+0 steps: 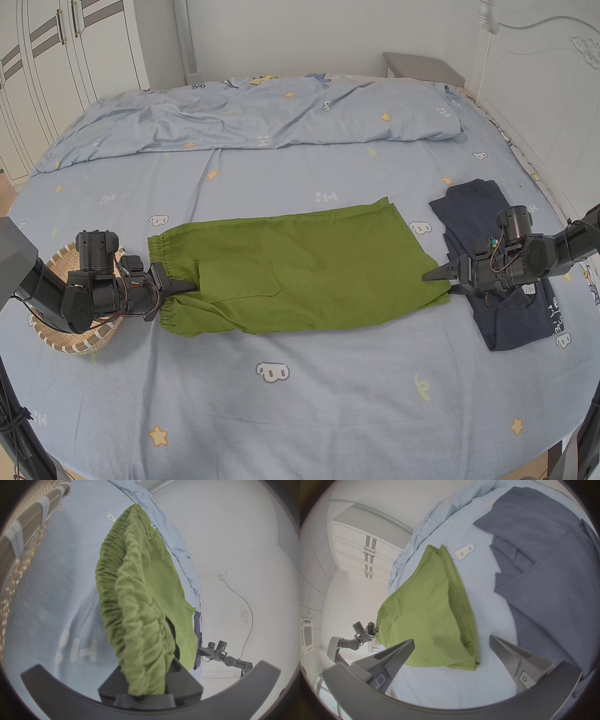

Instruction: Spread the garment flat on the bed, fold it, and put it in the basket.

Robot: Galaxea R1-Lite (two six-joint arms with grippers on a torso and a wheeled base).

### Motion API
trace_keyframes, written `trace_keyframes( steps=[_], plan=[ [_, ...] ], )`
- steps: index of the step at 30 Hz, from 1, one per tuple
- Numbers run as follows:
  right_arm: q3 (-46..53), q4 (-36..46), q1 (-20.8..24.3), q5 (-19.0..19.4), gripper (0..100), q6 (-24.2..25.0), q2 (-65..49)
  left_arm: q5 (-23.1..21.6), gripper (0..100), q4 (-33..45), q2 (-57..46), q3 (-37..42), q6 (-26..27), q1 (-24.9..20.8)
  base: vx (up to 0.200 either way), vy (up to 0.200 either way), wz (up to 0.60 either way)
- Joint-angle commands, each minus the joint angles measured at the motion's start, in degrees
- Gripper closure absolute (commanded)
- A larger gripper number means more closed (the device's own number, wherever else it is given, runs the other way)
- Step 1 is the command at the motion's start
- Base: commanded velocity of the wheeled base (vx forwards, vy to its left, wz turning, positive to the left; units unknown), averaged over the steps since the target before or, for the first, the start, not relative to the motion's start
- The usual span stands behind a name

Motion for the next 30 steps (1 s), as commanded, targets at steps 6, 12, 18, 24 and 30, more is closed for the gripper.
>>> trace_keyframes(
  steps=[6,12,18,24,30],
  plan=[
    [-1.9,0.8,0.7,2.6,0,1.2,4.0,0.0,100,-0.1,-0.3,0.0,0.0,-0.3,0.0,0.0,0.0],
    [-5.7,3.7,-1.2,8.6,100,4.7,5.7,0.0,100,-0.1,-0.2,0.0,0.0,-0.3,0.0,0.0,0.0],
    [-7.1,5.9,-2.8,11.8,100,4.9,5.9,0.0,100,-0.1,-0.2,0.0,0.0,-0.3,0.0,0.0,0.0],
    [-2.9,7.0,-2.9,12.0,100,4.2,1.6,-0.5,100,3.1,-1.0,0.1,0.1,0.1,0.0,0.0,0.0],
    [7.5,7.7,-2.2,11.9,100,0.8,-8.8,-3.1,100,19.3,-6.6,-0.2,10.1,1.4,0.0,0.0,0.0]
  ],
)
